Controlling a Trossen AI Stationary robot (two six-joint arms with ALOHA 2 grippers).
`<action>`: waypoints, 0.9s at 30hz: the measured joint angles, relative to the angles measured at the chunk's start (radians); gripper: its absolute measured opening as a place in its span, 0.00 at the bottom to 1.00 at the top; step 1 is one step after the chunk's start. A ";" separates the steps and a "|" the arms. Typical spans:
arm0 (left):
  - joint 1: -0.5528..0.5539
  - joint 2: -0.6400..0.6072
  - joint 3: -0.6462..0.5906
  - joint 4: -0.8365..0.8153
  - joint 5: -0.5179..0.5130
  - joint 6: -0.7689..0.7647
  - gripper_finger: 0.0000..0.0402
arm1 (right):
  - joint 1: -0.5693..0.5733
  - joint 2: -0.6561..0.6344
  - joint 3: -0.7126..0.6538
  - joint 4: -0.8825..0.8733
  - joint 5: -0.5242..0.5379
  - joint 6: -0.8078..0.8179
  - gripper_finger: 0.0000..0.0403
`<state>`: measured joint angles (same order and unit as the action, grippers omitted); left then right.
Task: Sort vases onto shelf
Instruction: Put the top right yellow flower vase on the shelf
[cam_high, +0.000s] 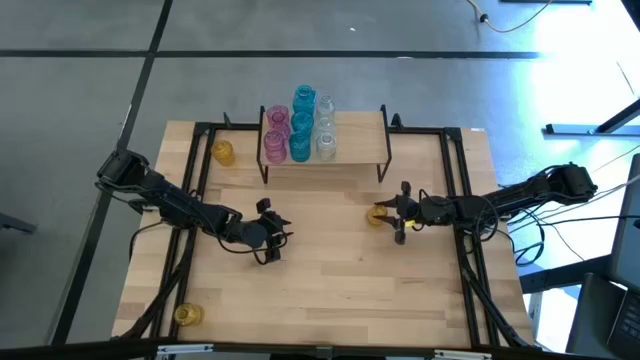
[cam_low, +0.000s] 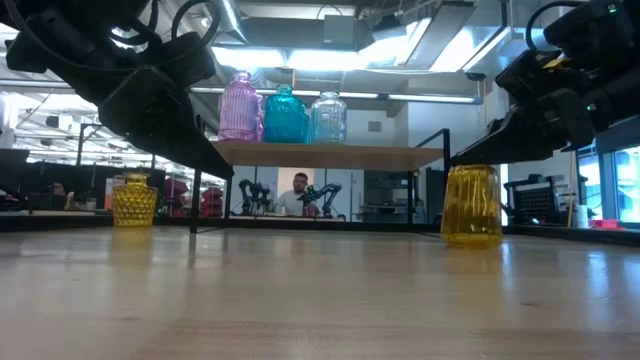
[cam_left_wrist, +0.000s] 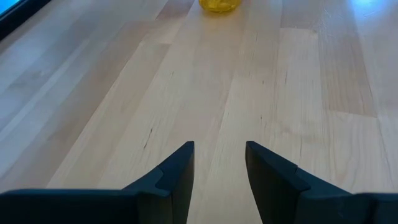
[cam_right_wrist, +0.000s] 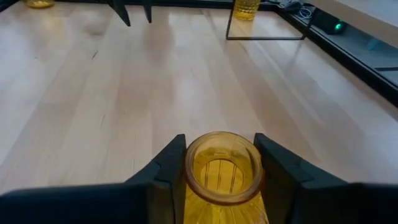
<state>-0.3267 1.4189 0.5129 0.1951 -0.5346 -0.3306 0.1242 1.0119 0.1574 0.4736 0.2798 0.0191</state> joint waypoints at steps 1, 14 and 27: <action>0.000 0.000 0.000 0.000 0.000 0.000 0.34 | 0.000 0.000 0.000 0.001 0.000 -0.001 0.33; 0.000 0.000 0.000 0.000 0.000 0.000 0.34 | 0.000 0.001 0.232 -0.226 -0.006 -0.056 0.33; 0.000 0.000 0.000 0.000 0.000 0.000 0.34 | -0.008 0.000 0.569 -0.455 0.085 -0.212 0.34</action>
<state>-0.3267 1.4189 0.5129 0.1954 -0.5346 -0.3305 0.1165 1.0122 0.7266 0.0182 0.3646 -0.1926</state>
